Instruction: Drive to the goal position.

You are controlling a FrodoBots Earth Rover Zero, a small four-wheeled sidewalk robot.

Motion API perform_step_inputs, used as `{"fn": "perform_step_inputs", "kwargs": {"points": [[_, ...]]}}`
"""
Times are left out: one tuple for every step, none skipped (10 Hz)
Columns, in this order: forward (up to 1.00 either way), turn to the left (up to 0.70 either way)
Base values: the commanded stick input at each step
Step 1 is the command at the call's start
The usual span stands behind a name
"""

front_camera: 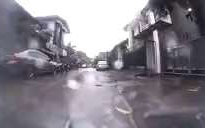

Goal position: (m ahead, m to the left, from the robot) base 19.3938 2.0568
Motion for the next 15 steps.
{"fn": "perform_step_inputs", "kwargs": {"points": [[1.00,0.00],[1.00,0.00],[1.00,0.00],[1.00,0.00],[1.00,0.00],[1.00,0.00],[1.00,0.00],[1.00,0.00],[1.00,0.00],[1.00,0.00],[1.00,0.00],[1.00,0.00],[1.00,0.00],[1.00,0.00],[1.00,0.00]]}}
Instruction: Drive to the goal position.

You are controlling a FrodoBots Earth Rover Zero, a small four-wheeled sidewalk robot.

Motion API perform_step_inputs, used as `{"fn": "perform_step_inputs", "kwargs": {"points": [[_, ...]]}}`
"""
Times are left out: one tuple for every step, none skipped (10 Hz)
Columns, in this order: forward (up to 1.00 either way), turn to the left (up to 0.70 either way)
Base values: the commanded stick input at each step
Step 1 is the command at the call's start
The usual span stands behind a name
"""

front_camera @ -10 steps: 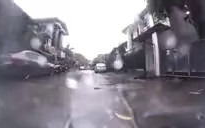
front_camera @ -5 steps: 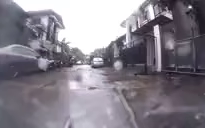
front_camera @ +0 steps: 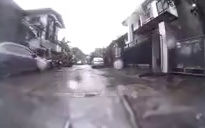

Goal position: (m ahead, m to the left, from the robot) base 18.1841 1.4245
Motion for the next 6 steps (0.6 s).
{"fn": "perform_step_inputs", "kwargs": {"points": [[1.00,0.00],[1.00,0.00],[1.00,0.00],[1.00,0.11],[1.00,0.27],[1.00,0.27]]}}
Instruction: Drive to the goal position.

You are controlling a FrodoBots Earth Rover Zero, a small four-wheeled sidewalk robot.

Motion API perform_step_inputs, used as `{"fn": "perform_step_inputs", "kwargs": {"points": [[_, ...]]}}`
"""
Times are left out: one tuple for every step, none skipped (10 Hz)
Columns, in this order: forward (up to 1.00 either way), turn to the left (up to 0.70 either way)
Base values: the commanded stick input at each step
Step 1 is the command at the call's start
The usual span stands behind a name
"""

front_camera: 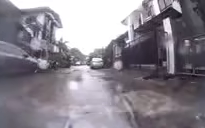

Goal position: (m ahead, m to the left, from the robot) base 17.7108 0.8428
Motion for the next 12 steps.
{"fn": "perform_step_inputs", "kwargs": {"points": [[1.00,0.27],[1.00,0.00],[1.00,0.00],[1.00,0.00],[1.00,0.00],[1.00,0.00],[1.00,0.00],[1.00,0.09],[1.00,0.20],[1.00,0.01],[1.00,0.00],[1.00,0.00]]}}
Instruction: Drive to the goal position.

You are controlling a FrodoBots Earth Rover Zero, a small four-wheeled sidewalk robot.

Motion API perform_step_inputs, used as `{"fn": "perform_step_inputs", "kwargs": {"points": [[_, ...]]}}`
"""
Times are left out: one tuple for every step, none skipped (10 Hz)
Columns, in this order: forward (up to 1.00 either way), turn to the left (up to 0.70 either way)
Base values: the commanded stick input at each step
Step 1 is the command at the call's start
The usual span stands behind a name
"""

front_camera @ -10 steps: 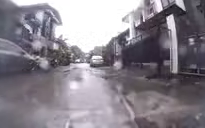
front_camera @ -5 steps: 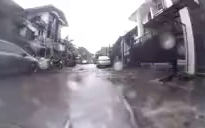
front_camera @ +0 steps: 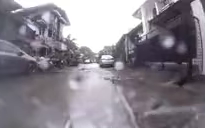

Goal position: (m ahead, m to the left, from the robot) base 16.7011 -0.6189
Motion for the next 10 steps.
{"fn": "perform_step_inputs", "kwargs": {"points": [[1.00,0.00],[1.00,0.00],[1.00,0.00],[1.00,0.00],[1.00,0.00],[1.00,0.00],[1.00,0.00],[1.00,0.00],[1.00,0.00],[1.00,0.00]]}}
